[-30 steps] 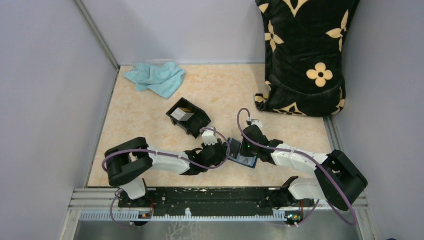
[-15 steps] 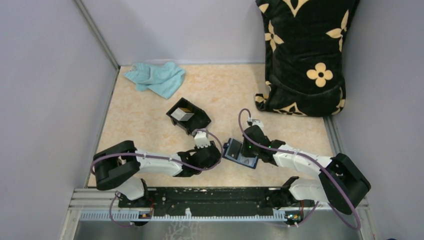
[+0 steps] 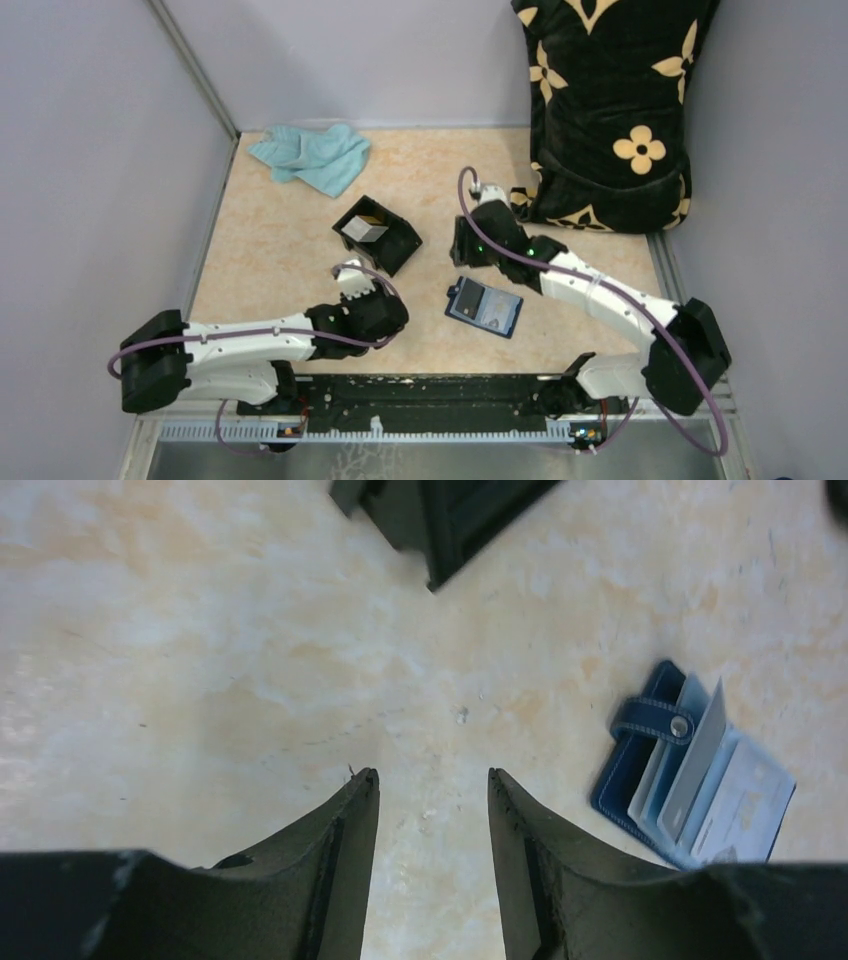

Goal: Put the credit cards into the card holder
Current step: Move the storage box to the center of the board.

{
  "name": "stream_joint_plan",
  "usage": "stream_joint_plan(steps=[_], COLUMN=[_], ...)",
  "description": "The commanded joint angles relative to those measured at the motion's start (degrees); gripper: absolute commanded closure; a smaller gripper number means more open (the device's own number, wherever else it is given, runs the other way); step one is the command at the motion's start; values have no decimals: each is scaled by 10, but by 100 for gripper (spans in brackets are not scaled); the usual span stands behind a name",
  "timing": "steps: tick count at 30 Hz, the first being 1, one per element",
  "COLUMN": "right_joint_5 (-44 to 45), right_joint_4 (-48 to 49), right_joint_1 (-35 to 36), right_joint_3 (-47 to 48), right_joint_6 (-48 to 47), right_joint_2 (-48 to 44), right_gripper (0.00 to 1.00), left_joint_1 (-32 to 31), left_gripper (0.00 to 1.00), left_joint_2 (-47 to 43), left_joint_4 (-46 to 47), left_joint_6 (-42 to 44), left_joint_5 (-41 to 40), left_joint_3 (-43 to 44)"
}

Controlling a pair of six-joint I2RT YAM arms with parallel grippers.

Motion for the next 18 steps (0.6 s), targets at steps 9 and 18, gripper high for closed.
stream_joint_plan(steps=[9, 18], right_joint_5=[-86, -135], right_joint_4=[7, 20], right_joint_1=[25, 51], right_joint_3=[356, 498], right_joint_6=[-179, -238], right_joint_2=[284, 432], right_gripper=[49, 49], left_joint_1=[95, 253], left_gripper=[48, 48], left_joint_2=[-112, -137], left_joint_4=[-109, 33], left_joint_6=[-43, 89], left_joint_5=[-71, 27], left_joint_3=[-23, -68])
